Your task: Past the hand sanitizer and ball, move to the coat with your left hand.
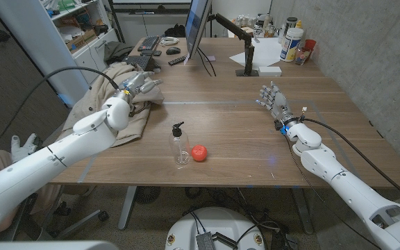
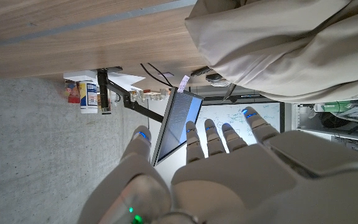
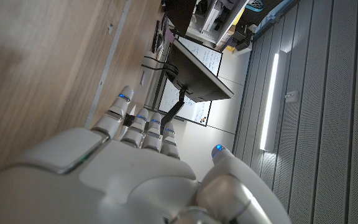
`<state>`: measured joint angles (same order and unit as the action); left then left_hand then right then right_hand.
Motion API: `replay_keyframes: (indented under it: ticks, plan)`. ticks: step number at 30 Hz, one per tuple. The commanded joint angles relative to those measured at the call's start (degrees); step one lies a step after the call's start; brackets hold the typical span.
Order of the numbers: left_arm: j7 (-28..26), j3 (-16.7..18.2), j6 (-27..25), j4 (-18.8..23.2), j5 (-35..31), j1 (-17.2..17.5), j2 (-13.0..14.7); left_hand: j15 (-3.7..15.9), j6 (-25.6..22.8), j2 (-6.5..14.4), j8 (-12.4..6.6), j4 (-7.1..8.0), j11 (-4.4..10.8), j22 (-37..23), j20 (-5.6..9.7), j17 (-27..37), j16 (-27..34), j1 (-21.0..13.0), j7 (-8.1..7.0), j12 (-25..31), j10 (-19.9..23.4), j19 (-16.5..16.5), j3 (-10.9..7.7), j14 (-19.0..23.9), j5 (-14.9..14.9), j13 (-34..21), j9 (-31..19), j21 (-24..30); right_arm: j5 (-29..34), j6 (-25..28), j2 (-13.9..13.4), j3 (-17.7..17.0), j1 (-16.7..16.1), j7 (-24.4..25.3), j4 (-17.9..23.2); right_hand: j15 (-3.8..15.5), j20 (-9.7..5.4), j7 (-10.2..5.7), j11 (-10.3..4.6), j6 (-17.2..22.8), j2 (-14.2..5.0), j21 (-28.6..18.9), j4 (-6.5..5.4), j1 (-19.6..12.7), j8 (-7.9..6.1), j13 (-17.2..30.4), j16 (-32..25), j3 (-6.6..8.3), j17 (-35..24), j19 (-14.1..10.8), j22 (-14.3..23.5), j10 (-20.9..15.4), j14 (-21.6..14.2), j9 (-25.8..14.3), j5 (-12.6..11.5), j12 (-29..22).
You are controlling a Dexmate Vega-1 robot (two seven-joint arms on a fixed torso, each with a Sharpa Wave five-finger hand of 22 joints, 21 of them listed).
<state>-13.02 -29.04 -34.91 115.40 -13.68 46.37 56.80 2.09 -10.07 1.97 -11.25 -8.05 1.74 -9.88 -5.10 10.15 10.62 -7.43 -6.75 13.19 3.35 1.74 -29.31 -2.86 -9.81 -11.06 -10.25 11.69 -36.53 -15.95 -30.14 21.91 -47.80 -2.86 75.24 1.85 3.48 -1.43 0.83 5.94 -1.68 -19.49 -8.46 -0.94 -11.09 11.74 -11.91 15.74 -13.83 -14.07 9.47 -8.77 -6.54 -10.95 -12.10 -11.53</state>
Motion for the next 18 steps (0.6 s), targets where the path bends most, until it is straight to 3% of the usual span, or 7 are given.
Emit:
replay_keyframes:
  ticks: [1, 9, 17, 18]
  plan:
    - [-1.0, 1.3, 2.6, -0.2, -3.1, 2.0, 1.5, 0.37, -1.0, -0.4, -0.37, -0.29, 0.0, -0.1, -0.13, 0.0, 0.6, -0.4, 0.17, 0.6, 0.9, 0.6, 0.07, 0.8, -0.1, -0.3, -0.2, 0.2, 0.2, 0.2, -0.1, 0.1, 0.0, 0.1, 0.1, 0.58, -0.11, -0.22, 0.18, 0.3, -0.42, 0.3, -0.03, -0.1, -0.34, 0.1, 0.1, -0.22, -0.2, 0.1, 0.2, 0.2, 0.3, -0.1, -0.3, 0.0]
    - [-4.8, 2.9, 5.9, -1.2, -5.3, 4.6, 2.0, 1.38, -3.7, -0.7, -0.88, -0.33, 0.48, 0.0, 0.44, -0.1, 0.9, -0.5, -0.19, 1.4, 3.5, 2.6, 0.19, 2.9, -0.3, -0.3, -0.2, 0.5, 0.3, 0.5, -0.2, 0.1, -0.2, 0.5, 0.5, 0.61, -0.12, -0.2, 0.15, 0.3, -0.43, 0.4, -0.03, -0.1, -0.33, 0.0, 0.1, -0.29, -0.1, 0.1, 0.2, 0.2, 0.3, -0.1, -0.3, 0.0]
    - [-3.8, 3.5, 5.1, -0.9, -7.4, 5.5, 2.9, 1.82, -4.8, -1.0, -0.96, -0.34, 0.62, 0.0, 0.75, -0.1, 0.9, -0.4, -0.29, 1.6, 4.6, 3.5, 0.32, 3.8, -0.4, -0.3, -0.2, 0.5, 0.1, 0.9, -0.3, 0.0, -0.3, 0.8, 0.7, 0.65, -0.17, -0.26, 0.15, 0.3, -0.46, 0.6, -0.02, -0.1, -0.34, 0.0, 0.1, -0.34, -0.1, 0.0, 0.3, 0.2, 0.3, -0.1, -0.3, 0.0]
    - [-5.8, 4.4, 6.2, -1.5, -7.3, 6.5, 2.7, 1.83, -5.0, -1.1, -1.0, -0.34, 0.57, 0.0, 0.87, -0.1, 0.9, -0.4, -0.29, 1.7, 4.7, 3.6, 0.35, 3.9, -0.4, -0.3, -0.2, 0.5, 0.2, 0.7, -0.3, 0.1, -0.2, 0.6, 0.6, 0.65, -0.15, -0.24, 0.19, 0.3, -0.46, 0.6, -0.02, -0.1, -0.34, 0.0, 0.0, -0.35, -0.1, 0.0, 0.3, 0.2, 0.3, -0.1, -0.3, 0.0]
